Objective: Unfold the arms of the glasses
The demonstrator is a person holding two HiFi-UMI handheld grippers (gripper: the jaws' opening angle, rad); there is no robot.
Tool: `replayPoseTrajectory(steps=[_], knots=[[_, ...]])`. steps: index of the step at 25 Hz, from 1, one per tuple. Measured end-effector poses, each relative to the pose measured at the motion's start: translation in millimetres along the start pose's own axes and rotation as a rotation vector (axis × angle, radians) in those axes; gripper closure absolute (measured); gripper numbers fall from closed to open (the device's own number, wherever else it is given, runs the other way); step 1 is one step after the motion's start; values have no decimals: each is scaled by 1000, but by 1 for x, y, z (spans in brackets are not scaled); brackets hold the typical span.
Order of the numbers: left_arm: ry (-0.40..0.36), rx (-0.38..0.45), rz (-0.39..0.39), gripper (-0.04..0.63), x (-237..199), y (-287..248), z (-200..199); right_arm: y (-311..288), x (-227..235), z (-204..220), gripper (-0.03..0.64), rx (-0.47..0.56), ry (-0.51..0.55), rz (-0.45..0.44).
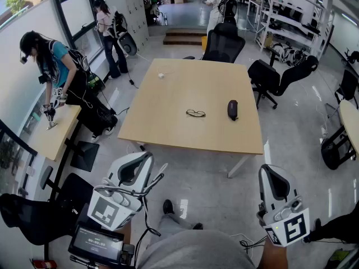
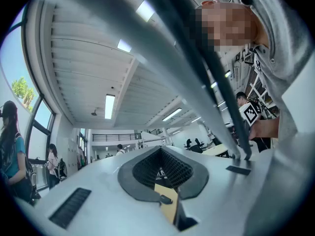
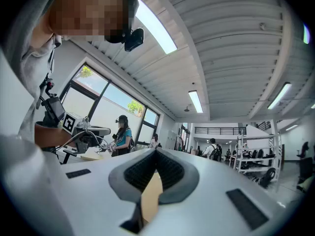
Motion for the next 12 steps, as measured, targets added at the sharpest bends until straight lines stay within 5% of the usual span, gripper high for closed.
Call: replayPoseTrajectory(steps=[12], knots=[[5, -17, -5, 589, -2, -1, 4, -3, 0, 3, 609, 27, -88, -48]])
Point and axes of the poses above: the fingertips, and each gripper's own axes: y backward along the fingers, x to its right, z out of its underside, the point moved 7 cm from there along y, backward along the fingers, and after that the axes turned 5 degrees about x, right-handed, at the moved point
